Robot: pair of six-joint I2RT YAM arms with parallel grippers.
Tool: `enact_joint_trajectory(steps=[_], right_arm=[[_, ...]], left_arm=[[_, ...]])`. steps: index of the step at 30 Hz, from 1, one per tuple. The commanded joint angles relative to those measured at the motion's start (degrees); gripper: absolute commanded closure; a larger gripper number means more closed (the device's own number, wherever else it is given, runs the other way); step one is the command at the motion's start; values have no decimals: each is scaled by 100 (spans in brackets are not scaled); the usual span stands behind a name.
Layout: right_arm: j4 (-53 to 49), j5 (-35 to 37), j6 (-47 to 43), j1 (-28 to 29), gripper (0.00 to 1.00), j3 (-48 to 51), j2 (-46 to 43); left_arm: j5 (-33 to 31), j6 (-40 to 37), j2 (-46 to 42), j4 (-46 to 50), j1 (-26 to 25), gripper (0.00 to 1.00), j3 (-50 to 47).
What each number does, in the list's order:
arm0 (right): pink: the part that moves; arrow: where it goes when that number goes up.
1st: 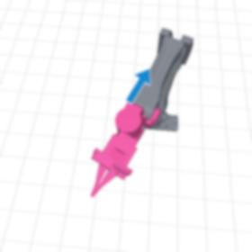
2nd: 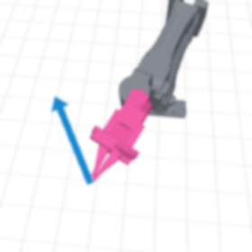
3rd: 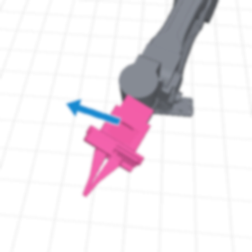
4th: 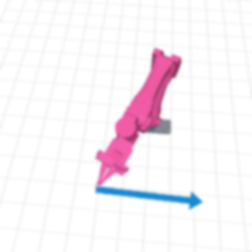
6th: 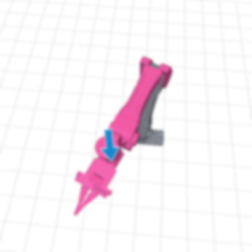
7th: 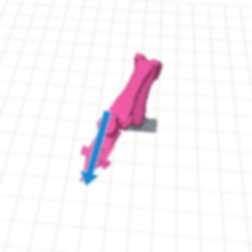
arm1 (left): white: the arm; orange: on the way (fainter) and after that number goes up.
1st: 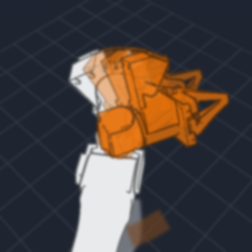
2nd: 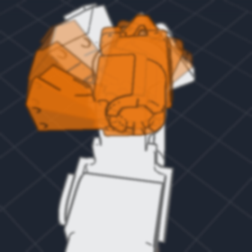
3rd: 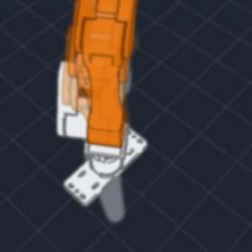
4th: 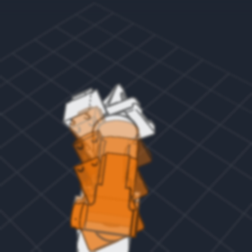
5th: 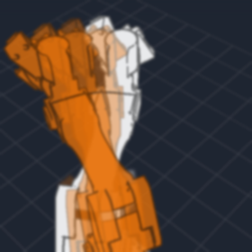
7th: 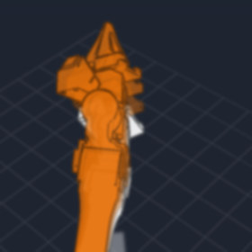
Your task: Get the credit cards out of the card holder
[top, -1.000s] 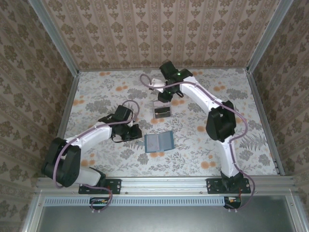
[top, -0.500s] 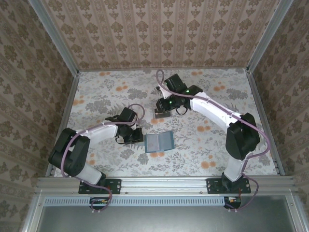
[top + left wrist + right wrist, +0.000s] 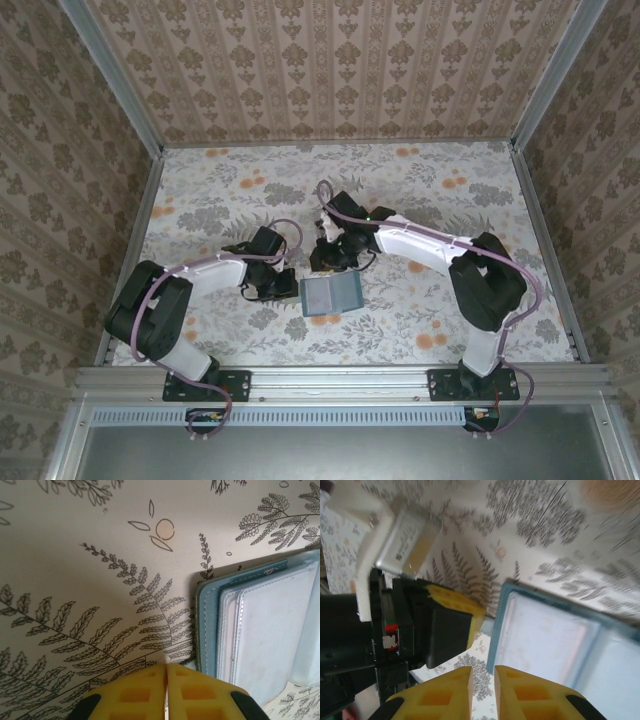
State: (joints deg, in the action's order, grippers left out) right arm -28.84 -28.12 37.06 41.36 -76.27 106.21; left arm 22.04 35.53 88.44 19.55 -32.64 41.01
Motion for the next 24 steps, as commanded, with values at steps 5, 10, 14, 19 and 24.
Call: enact_joint_trajectory(steps=[5,10,14,19,24], right_arm=[[353,-335,665,251,79,94,550],[267,-225,707,359,78,82,854],[9,35,604,373,76,112,962],[-740,690,348,415,66,15,918],[-1409,1420,137,492,61,-165,798]], left_arm=[[-121,-36,-64,137,-58,90,-290],[-130,-19,-165,135,-58,90,-369],[-121,-11,-209,136,-58,90,-392],[-121,-37,-244,154,-58,90,-408],[-112,-45,-242,120,-58,90,-445]])
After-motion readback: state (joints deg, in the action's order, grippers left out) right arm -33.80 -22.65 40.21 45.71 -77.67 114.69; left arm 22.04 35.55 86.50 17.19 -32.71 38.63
